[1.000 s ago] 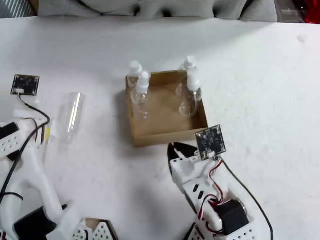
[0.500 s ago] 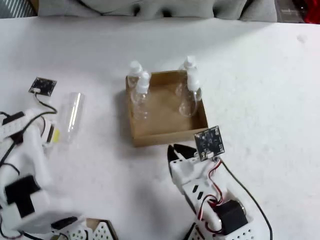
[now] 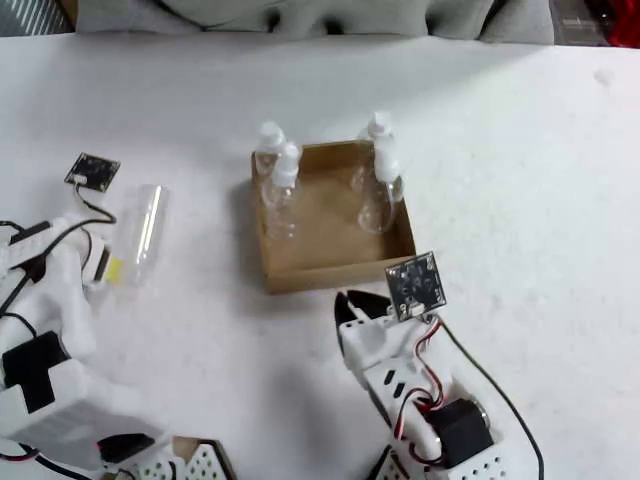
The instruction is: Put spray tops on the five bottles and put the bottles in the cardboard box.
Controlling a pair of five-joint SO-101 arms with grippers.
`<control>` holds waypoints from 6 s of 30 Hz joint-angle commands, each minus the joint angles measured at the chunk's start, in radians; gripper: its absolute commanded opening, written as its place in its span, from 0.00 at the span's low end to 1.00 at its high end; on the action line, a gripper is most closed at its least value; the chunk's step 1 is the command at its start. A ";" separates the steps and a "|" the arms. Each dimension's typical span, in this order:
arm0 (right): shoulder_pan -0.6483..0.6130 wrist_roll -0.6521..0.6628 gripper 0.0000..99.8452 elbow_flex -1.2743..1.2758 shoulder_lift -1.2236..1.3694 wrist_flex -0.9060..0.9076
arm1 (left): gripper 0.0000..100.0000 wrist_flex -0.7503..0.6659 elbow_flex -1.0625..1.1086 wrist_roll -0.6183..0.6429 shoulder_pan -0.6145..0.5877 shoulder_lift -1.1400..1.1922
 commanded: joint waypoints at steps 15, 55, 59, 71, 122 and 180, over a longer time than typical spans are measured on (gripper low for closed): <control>0.120 0.012 0.02 -0.015 -0.004 -0.002 | 0.02 0.342 -0.046 0.201 0.015 -0.340; 1.147 0.175 0.02 -0.029 0.001 -0.193 | 0.02 0.121 0.373 0.836 1.452 -1.017; 1.148 0.173 0.02 -0.028 0.001 -0.213 | 0.02 -0.120 0.505 0.924 1.452 -1.017; 1.139 0.173 0.02 0.011 0.002 -0.308 | 0.02 -0.229 0.542 1.069 1.452 -0.900; 0.866 0.103 0.02 -0.381 1.049 -0.260 | 0.31 0.459 0.258 0.723 0.937 -1.007; 0.220 -0.238 0.17 -0.417 1.403 -0.165 | 0.31 0.232 0.867 0.689 0.255 -1.423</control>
